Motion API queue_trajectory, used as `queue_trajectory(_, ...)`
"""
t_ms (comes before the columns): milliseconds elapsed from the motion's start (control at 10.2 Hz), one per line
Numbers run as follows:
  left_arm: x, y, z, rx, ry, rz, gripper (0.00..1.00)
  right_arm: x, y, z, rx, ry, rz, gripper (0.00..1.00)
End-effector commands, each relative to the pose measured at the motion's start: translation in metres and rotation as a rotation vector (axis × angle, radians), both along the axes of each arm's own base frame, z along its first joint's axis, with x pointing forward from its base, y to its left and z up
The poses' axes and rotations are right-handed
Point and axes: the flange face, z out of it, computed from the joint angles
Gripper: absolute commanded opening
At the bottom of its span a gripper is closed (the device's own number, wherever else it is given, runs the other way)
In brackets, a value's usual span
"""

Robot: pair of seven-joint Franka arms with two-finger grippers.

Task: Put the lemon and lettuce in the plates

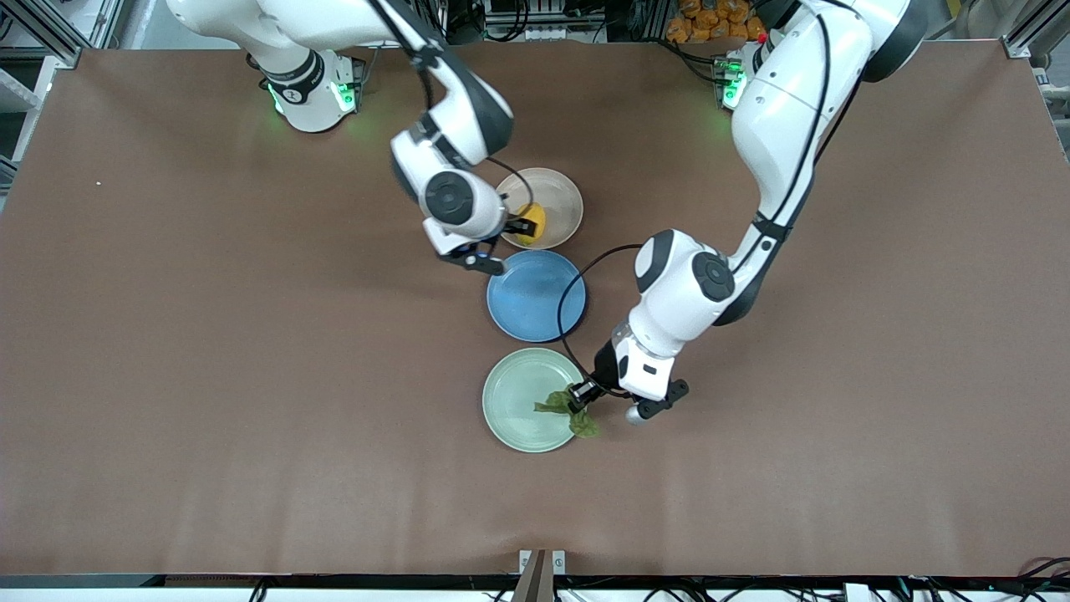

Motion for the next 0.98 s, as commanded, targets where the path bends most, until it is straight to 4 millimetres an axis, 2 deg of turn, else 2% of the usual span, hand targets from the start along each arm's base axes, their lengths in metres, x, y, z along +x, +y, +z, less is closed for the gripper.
queue_trajectory(0,-0.012,-0.022,-0.002,-0.049,0.003,0.059,0.00,0.017,-0.060,0.064,0.039,0.007,0.056,1.00)
queue_trajectory(196,-0.023,-0.036,-0.009,-0.052,0.025,0.059,0.00,0.048,-0.124,0.091,0.093,-0.013,0.092,1.00)
queue_trajectory(294,-0.030,-0.040,-0.014,-0.048,0.039,0.057,0.05,0.062,-0.153,0.100,0.118,-0.034,0.088,1.00)
queue_trajectory(392,-0.032,-0.039,-0.020,-0.046,0.056,0.066,0.08,0.073,-0.174,0.106,0.126,-0.053,0.069,1.00)
queue_trajectory(588,-0.044,-0.040,-0.036,-0.023,0.082,0.054,0.35,0.099,-0.225,0.114,0.088,-0.112,0.079,1.00)
queue_trajectory(686,-0.046,-0.041,-0.040,-0.019,0.087,0.052,0.70,0.109,-0.240,0.124,0.090,-0.140,0.068,1.00)
queue_trajectory(784,-0.049,-0.044,-0.041,-0.018,0.090,0.047,1.00,0.117,-0.254,0.135,0.073,-0.167,0.057,1.00)
queue_trajectory(882,-0.050,-0.048,-0.036,-0.022,0.085,0.042,1.00,0.123,-0.266,0.147,0.032,-0.195,0.069,1.00)
